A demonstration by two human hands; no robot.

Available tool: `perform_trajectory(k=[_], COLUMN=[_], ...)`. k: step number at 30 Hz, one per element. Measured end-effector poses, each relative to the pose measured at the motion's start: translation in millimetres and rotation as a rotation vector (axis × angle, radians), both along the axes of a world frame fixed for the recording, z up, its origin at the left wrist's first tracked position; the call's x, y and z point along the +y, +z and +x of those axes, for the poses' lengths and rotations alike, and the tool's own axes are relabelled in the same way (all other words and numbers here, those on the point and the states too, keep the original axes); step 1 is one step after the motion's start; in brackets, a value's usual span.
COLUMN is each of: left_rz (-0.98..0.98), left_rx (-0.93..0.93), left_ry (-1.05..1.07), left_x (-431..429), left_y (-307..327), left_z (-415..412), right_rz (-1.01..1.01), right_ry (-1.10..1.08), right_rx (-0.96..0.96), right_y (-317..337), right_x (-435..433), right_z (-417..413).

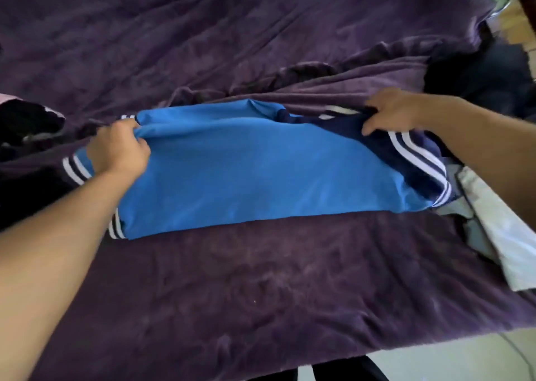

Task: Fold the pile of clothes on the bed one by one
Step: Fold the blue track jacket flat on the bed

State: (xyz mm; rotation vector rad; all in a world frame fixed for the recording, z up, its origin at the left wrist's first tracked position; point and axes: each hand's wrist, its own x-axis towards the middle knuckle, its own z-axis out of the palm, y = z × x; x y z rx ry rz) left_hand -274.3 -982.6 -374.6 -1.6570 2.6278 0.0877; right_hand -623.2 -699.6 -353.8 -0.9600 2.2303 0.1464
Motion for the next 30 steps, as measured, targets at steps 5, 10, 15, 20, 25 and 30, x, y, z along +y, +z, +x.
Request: perform_trajectory(k=[5, 10, 15, 20, 25, 30], left_rz=[-0.032, 0.096, 0.347, 0.201, 0.438, 0.648], left_rx=[-0.079, 0.047, -0.179, 0.147, 0.256, 0.080], left_ry=[-0.071, -0.406, -0.405, -0.445, -0.769, -0.618], left_x=[-9.9, 81.9, 111.9, 130.1, 194.1, 196.6], left_y=[-37.4, -90.4, -135.2, -105.6, -91.3, -121.3], left_z=[-56.6, -89.3, -105.3, -134.0, -154.7, -175.4], right_rz=[-0.146, -0.483, -0.184, -0.610, -0.457, -0.311], right_ry=[-0.026, 0.243, 0.203, -0.058, -0.673, -0.775], right_rx=[0.360, 0.450, 0.275, 0.299, 0.125, -0.136], right_y=[-29.6, -78.6, -128.2, -107.8, -94.7, -100.8], right_x=[-27.2, 3.6, 24.4, 43.7, 117.6, 127.3], right_z=[-19.7, 43.2, 37.5, 31.1, 3.3, -21.7])
